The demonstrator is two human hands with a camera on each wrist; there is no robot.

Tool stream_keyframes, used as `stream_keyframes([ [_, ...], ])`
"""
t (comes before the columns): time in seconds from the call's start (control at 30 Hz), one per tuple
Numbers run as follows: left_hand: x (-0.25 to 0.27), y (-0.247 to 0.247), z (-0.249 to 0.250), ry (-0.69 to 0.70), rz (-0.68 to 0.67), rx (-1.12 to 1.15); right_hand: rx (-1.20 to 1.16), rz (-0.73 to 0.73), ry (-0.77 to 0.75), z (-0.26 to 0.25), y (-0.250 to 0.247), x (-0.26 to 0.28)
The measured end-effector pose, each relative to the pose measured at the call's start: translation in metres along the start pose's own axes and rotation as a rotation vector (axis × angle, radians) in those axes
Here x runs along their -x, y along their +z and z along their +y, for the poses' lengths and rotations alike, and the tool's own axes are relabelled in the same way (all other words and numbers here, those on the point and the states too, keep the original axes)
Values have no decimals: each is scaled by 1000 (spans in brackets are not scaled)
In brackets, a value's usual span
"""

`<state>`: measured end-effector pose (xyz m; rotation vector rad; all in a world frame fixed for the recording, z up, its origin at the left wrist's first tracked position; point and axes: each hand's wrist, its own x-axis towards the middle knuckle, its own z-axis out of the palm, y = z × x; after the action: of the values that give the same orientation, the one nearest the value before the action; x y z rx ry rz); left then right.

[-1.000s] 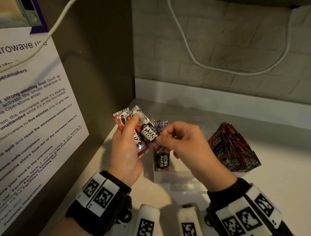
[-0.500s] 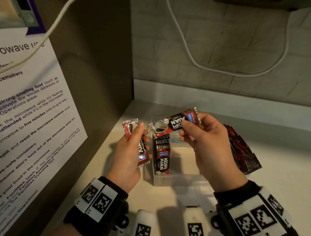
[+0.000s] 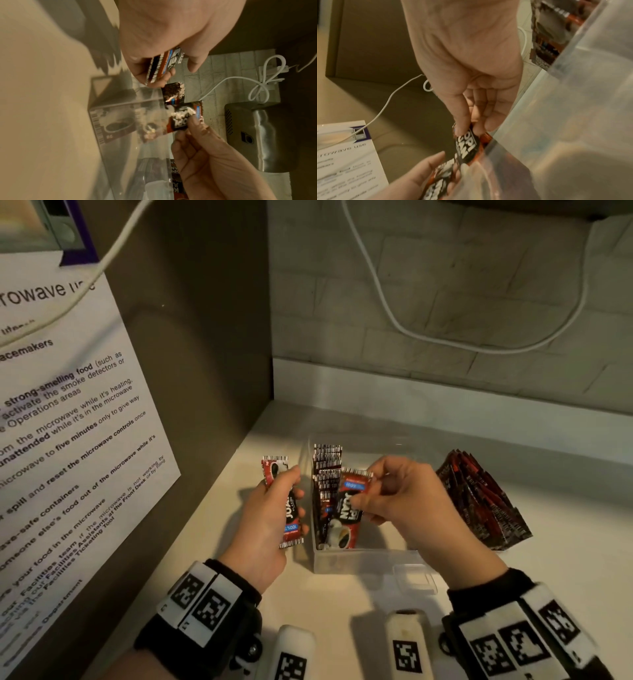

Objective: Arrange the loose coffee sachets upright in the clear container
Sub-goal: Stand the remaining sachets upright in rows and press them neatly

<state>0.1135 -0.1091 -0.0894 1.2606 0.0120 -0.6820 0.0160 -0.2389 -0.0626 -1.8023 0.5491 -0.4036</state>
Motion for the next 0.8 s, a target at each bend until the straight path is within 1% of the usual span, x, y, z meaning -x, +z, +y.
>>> stream_keyframes([
  [0.1,2,-1,-4,-4,1,-23,70,-39,59,9,10,-2],
  [0.17,2,-3,-8,34,-29,-45,138,-29,67,15,17,-4],
  [0.23,3,-4,-10,90,-62,-56,286,-1,41,20,21,-5],
  [0.3,4,-5,-10,89,-98,-45,414,2,45,20,20,-5],
  [0.37,6,-5,-14,80,-142,-43,484,-71,119,18,19,-7],
  [0.47,8,0,-21,93,-175,-83,584,-233,222,16,21,-15],
  [0.57,9,5,-21,135,-179,-136,626,-320,244,14,25,-22],
  [0.63,9,8,-21,146,-163,-177,667,-392,221,13,30,-23],
  [0.7,6,8,-19,150,-150,-210,711,-415,202,13,35,-24],
  [0.8,4,4,-13,158,-164,-225,700,-385,207,11,40,-23],
])
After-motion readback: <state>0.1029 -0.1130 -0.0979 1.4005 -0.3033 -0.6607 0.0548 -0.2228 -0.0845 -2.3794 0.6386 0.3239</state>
